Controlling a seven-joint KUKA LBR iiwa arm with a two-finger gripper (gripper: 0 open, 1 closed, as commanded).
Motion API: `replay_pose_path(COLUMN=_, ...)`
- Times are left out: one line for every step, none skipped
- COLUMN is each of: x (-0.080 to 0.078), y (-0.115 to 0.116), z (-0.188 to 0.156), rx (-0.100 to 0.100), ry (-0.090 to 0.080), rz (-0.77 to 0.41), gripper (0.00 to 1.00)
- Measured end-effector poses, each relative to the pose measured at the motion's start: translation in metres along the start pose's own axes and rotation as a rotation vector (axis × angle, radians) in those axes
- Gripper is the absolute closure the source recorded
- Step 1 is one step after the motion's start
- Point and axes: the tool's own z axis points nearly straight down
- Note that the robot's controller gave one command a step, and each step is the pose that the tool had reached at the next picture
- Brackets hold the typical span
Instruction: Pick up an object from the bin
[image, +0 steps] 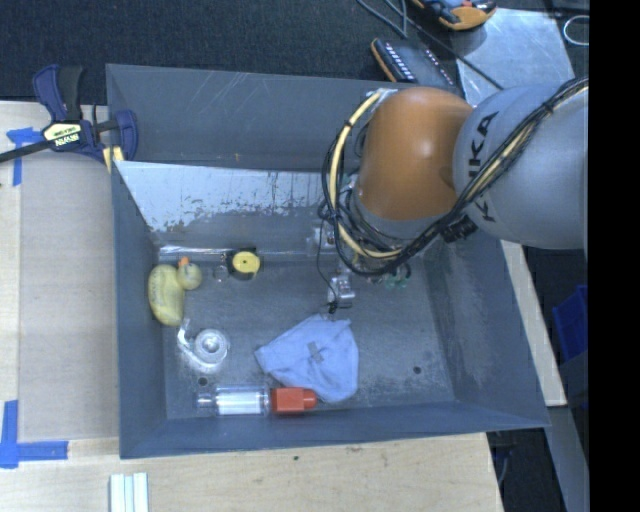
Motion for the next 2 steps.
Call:
replay_pose_path(x=0.001, y=-0.003, z=0.003, rx=0.0, ry=-0.001, rz=-0.011, gripper=0.0)
replay_pose_path(x=0.007, y=-0.003, z=0.084, rx=0.0, ry=0.0, rz=-0.156, gripper=0.0)
